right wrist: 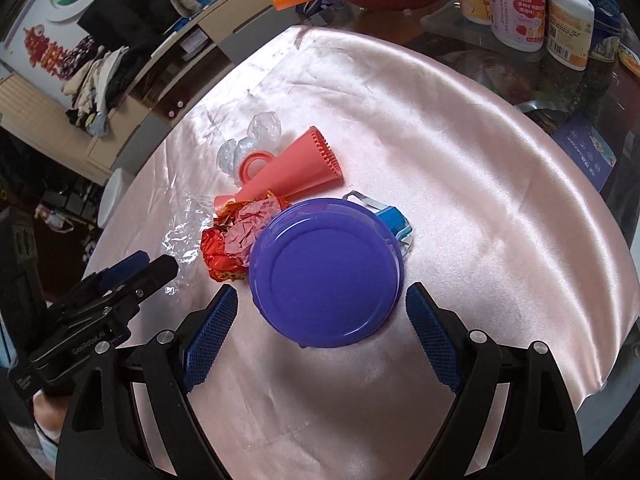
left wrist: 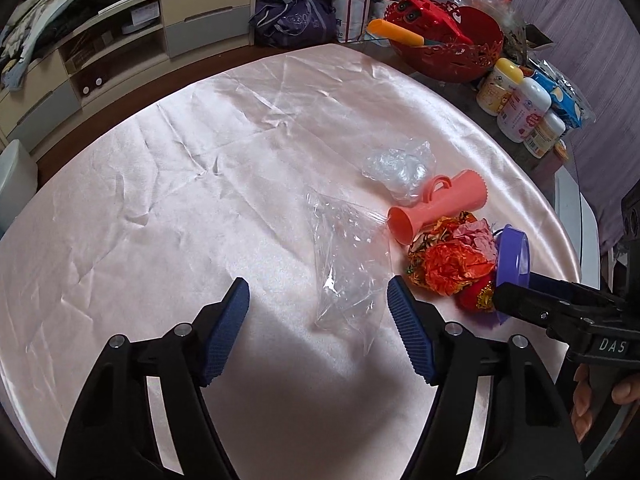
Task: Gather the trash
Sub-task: 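Grasp the purple lid with the right tool while the left grasps the clear plastic bag, then carry the purple lid and plastic bag over the bin and release both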
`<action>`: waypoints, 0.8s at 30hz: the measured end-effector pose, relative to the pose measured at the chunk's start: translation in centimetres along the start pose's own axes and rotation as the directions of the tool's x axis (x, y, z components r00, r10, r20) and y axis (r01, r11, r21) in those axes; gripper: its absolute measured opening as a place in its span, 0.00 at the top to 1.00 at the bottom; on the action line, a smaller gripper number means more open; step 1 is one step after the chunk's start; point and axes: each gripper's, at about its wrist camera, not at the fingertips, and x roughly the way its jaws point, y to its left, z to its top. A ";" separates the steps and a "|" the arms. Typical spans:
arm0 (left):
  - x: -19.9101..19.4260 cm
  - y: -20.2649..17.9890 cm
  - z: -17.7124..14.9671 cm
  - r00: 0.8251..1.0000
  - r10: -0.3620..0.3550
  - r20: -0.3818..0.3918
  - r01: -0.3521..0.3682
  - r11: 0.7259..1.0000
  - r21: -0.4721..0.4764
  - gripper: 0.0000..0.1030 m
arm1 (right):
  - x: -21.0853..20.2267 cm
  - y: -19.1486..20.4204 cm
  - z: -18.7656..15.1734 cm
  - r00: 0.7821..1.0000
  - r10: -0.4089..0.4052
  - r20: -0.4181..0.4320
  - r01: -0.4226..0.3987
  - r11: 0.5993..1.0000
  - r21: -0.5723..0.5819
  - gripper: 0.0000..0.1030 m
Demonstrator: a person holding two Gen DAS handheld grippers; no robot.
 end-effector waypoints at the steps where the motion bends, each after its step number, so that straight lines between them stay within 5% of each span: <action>1: 0.3 0.0 0.0 1.000 -0.006 -0.005 0.006 1.000 -0.001 0.41 | 0.0 0.0 0.0 1.000 0.000 0.005 0.000 1.000 -0.004 0.15; 7: 1.6 -0.7 0.0 0.999 -0.026 -0.029 0.026 1.000 0.017 0.62 | 0.1 0.4 0.0 1.000 -0.026 0.016 0.026 0.999 -0.036 0.22; 24: -2.1 -1.5 -1.7 1.000 -0.014 -0.012 0.014 0.999 0.032 0.68 | -3.4 0.3 -1.8 0.998 -0.008 0.069 0.011 0.999 -0.038 0.24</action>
